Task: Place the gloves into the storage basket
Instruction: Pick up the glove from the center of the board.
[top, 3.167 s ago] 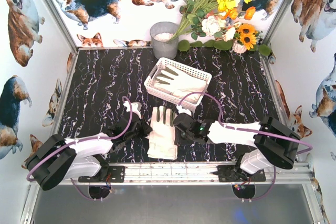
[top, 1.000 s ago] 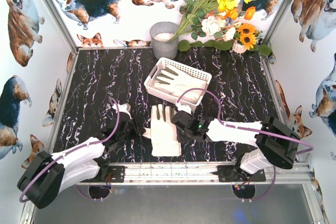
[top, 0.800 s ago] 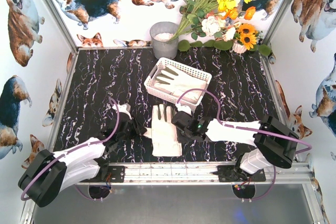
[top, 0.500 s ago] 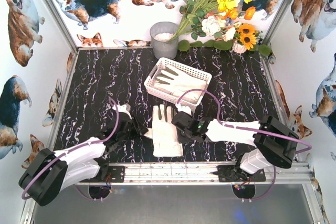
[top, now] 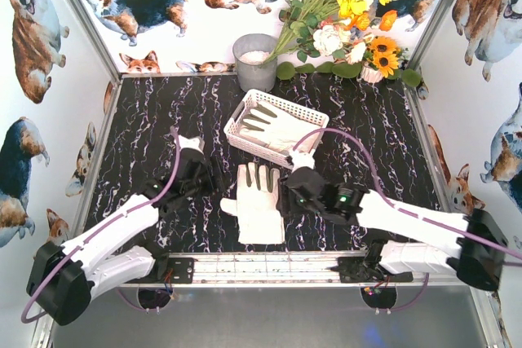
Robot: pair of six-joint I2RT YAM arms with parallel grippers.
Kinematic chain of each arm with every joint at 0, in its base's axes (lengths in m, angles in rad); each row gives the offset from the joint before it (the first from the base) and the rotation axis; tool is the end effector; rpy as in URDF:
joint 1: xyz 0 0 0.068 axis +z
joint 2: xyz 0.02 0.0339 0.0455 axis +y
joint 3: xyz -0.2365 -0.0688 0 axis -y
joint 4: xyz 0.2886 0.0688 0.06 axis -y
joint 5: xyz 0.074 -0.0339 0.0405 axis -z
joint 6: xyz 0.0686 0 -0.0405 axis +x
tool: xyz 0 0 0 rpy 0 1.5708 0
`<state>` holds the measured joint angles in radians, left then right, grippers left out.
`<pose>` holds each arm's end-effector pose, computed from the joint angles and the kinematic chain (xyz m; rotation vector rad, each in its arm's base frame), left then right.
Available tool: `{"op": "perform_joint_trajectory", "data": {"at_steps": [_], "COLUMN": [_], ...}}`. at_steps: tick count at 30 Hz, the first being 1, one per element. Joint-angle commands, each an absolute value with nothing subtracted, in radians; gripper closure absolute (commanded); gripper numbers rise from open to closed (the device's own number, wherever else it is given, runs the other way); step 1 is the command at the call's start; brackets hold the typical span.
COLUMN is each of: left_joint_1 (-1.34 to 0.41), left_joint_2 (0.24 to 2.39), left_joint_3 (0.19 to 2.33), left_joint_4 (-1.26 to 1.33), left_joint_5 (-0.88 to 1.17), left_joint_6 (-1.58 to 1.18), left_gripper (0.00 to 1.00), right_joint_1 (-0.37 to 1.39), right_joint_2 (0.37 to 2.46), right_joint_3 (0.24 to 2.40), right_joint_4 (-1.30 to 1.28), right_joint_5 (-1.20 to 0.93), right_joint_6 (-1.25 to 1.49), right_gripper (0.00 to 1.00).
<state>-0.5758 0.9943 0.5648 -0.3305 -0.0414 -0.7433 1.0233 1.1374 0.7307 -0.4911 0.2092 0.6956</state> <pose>0.2379 -0.1510 0.1479 -0.2230 2.4007 -0.5946 0.1670 0.2465 0.1587 -0.3179 2.4871 0.4922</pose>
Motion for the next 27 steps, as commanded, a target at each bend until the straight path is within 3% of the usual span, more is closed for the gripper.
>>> {"op": "perform_joint_trajectory", "data": {"at_steps": [1,8,17,27], "left_joint_1": [-0.597,-0.655,-0.668,-0.669], "left_joint_2": [0.975,1.042,1.266,1.366], "left_joint_3": [0.648,0.626,0.683,0.652], "left_joint_4": [-0.446,-0.215,-0.154,-0.109], "left_joint_5": [-0.081,0.085,0.106,0.046], "left_joint_6": [-0.710,-0.806,-0.743,-0.726], "left_gripper": [0.36,0.53,0.68,0.67], "right_joint_1": [0.987,0.845,0.799,0.782], "right_joint_2": [1.015,0.893,0.879,0.881], "right_joint_3": [0.732,0.620,0.518,0.470], "right_joint_4": [-0.526,-0.467,-0.345,-0.307], "right_joint_5": [0.223,0.027,-0.056,-0.075], "right_joint_6": [0.666,0.718,0.827,0.860], "right_gripper": [0.45,0.41,0.42,0.41]}}
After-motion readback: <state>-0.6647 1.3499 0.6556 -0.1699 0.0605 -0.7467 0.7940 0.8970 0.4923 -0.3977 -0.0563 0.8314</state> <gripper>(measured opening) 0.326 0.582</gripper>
